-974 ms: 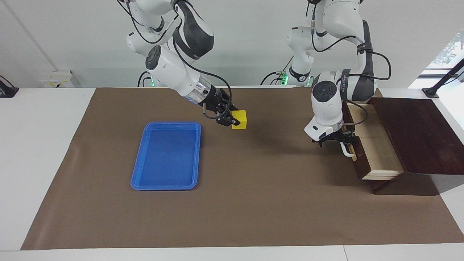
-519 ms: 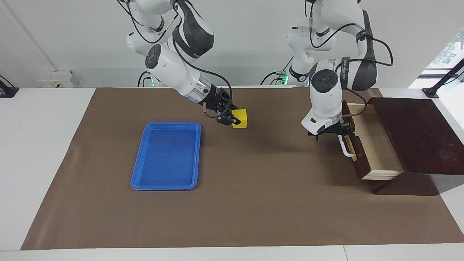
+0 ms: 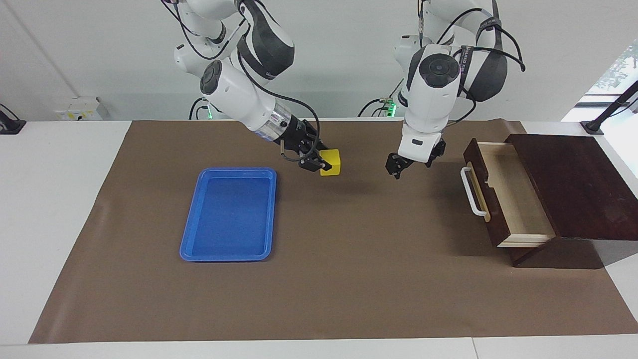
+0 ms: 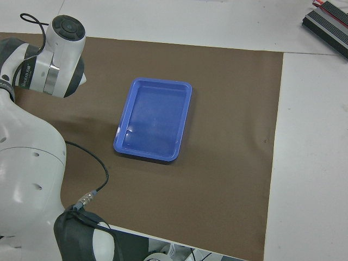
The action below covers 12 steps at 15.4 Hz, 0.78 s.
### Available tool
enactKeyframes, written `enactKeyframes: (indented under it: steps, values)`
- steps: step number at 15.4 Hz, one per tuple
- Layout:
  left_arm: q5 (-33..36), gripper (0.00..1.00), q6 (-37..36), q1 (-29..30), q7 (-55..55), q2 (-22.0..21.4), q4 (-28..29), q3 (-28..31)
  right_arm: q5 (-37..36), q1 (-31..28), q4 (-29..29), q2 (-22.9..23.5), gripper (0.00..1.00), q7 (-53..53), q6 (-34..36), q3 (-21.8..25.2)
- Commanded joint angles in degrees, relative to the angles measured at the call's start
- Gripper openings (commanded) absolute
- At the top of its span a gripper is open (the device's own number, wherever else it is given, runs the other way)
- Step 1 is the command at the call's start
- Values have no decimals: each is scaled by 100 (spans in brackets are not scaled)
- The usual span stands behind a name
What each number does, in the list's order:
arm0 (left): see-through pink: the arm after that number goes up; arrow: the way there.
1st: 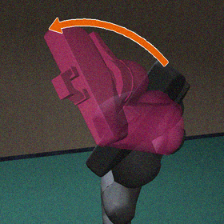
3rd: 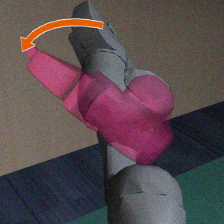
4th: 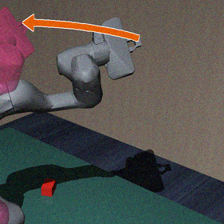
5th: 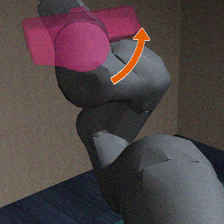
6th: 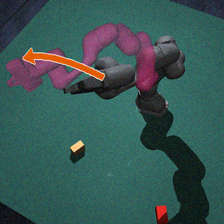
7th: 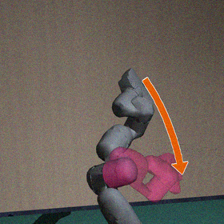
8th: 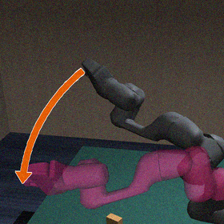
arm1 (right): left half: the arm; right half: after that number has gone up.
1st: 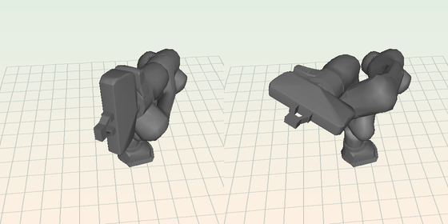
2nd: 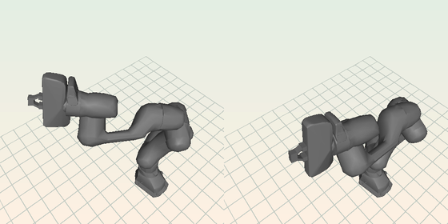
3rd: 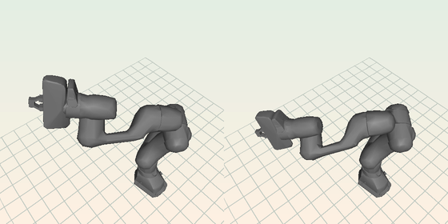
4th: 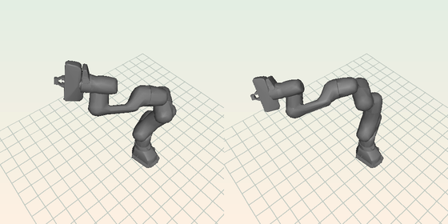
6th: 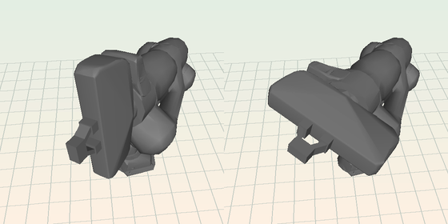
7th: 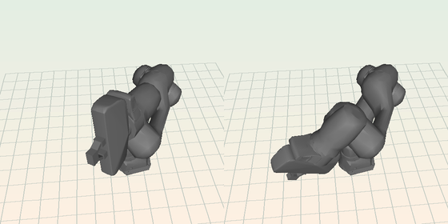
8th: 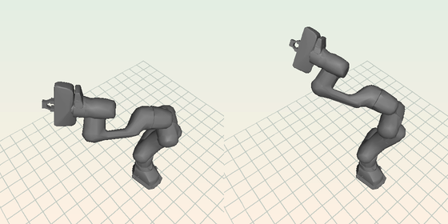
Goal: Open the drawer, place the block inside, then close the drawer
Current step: 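Hold the block out while the left gripper reaches toward it, then close the left gripper on the yellow block beside the right gripper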
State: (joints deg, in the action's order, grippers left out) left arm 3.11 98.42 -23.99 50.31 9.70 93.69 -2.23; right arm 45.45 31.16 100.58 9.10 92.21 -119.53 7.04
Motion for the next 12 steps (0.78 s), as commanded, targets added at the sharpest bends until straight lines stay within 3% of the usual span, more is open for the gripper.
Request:
enactKeyframes:
  steps: [1, 7, 12]
  values:
    - [-328, 100, 255, -236, 2229, 102, -220, 73, -186, 13, -161, 84, 0, 262, 44, -36]
    - [-626, 100, 415, -369, 6801, 365, -659, 82, -186, 241, -135, 101, 0, 578, -253, -62]
    - [-820, 100, 99, -598, 8002, 383, -809, 82, -186, 557, -126, 119, 0, 780, -544, -62]
